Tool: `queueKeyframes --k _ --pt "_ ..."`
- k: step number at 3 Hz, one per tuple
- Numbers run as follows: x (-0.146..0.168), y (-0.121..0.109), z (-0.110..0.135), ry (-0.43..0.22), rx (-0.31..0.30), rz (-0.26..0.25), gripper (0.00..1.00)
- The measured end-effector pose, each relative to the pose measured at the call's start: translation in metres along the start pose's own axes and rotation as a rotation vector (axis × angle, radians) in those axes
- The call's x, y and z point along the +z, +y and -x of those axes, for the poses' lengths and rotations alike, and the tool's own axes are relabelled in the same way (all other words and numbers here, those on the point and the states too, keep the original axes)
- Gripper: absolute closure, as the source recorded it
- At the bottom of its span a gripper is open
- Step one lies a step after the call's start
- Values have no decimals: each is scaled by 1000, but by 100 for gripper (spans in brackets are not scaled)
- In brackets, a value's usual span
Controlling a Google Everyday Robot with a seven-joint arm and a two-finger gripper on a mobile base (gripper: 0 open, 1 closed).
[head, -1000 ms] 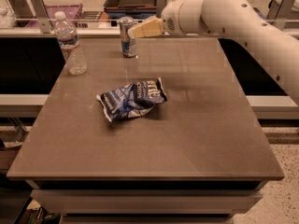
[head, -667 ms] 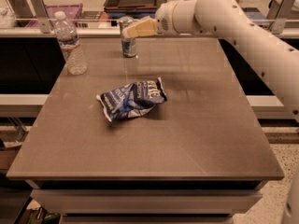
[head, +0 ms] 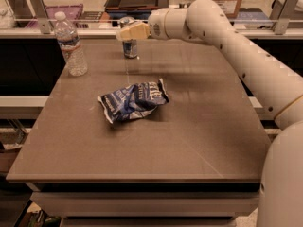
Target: Pick redbull can
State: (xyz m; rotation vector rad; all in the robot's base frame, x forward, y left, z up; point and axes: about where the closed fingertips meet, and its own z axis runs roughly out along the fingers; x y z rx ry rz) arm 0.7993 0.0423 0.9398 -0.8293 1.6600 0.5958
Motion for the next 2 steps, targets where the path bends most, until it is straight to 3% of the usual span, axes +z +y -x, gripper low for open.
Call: queueKeyframes --k 2 --pt "35 13 -11 -10 29 64 0"
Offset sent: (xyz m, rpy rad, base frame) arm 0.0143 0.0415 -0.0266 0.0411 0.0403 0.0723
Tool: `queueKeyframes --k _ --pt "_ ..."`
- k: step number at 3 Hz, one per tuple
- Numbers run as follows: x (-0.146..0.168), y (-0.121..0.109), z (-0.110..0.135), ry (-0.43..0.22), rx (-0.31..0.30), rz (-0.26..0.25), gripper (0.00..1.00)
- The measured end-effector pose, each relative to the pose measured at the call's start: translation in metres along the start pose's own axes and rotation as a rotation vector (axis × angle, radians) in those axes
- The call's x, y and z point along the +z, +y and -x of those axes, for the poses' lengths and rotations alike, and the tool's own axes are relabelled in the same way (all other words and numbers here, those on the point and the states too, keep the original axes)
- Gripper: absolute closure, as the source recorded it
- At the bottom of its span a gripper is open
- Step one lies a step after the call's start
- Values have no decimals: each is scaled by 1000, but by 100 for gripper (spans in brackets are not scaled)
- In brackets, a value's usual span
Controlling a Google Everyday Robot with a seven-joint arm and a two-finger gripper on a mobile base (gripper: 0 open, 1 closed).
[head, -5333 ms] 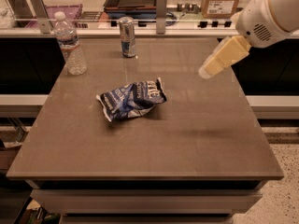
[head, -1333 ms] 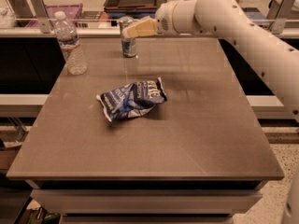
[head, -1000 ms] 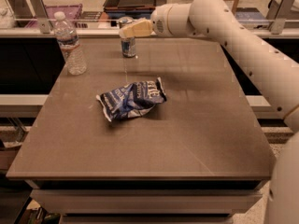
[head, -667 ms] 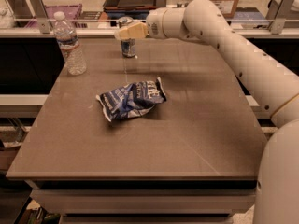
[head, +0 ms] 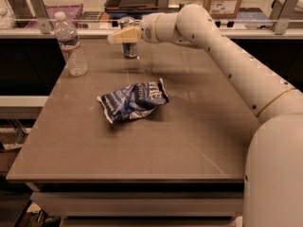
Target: Pick redbull can
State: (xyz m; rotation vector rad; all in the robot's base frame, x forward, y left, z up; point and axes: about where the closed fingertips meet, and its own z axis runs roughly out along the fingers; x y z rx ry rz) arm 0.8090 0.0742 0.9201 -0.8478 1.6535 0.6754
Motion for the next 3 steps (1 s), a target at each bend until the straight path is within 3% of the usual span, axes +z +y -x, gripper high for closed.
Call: queueKeyframes --k 1,3 --pt "9 4 -1 -5 1 11 0" --pt "14 8 -2 -3 2 19 41"
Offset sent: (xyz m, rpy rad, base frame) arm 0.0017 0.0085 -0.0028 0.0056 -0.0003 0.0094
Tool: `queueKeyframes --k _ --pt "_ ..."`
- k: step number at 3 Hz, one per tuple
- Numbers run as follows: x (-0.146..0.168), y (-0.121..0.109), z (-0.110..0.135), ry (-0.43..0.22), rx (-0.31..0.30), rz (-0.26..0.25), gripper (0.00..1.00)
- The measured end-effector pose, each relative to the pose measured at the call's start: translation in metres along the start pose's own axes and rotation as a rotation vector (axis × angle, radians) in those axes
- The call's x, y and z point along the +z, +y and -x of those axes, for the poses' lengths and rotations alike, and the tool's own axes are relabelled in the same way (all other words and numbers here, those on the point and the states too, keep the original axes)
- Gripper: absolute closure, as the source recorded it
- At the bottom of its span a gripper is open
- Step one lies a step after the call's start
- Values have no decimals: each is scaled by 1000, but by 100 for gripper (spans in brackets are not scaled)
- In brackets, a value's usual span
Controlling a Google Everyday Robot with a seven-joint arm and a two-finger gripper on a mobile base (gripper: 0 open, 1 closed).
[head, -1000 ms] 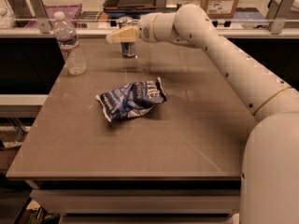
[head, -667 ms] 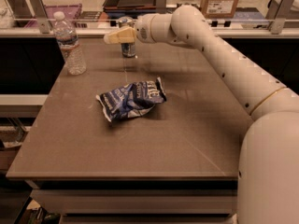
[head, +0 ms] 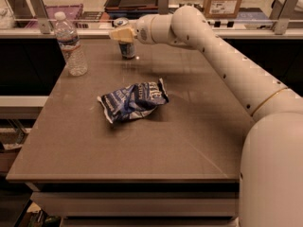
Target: Pick redbull can
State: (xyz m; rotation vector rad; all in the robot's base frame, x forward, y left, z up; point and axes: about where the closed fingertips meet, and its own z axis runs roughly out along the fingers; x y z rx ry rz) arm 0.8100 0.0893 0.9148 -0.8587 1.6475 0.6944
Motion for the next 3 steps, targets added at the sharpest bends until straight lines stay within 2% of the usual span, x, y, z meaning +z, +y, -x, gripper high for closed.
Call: queueKeyframes --k 2,3 --pt "5 4 -1 2 1 8 87" --pt "7 6 -2 3 1 12 100"
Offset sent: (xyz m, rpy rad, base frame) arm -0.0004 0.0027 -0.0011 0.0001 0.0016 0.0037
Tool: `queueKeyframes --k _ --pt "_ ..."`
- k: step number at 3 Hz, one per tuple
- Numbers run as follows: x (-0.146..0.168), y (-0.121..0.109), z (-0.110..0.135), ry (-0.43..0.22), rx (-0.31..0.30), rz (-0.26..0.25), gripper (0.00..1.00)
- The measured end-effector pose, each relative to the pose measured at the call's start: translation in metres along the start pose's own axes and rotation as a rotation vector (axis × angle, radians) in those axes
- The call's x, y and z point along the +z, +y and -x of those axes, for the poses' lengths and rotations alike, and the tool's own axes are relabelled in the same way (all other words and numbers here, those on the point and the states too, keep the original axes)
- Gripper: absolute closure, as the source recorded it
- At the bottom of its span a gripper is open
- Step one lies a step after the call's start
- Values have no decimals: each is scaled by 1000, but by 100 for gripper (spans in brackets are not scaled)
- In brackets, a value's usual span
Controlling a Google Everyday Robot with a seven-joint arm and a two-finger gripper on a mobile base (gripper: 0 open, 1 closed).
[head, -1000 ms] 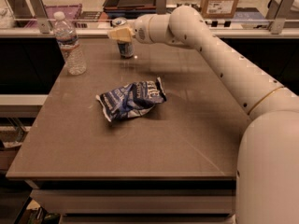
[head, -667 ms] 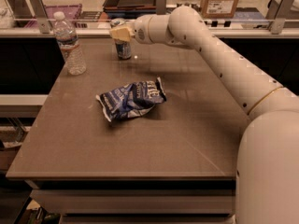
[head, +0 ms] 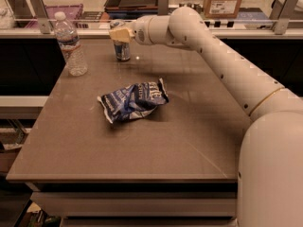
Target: Pick redbull can
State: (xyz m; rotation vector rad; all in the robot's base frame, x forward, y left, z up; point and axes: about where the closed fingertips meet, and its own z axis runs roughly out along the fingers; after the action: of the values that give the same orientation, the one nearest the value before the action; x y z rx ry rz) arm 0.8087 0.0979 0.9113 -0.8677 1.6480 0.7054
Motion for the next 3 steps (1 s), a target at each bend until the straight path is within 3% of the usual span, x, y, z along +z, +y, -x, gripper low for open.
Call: queueKeyframes --k 1,3 --pt "0 0 0 1 0 1 100" --pt "-29 6 36 -23 -63 23 100"
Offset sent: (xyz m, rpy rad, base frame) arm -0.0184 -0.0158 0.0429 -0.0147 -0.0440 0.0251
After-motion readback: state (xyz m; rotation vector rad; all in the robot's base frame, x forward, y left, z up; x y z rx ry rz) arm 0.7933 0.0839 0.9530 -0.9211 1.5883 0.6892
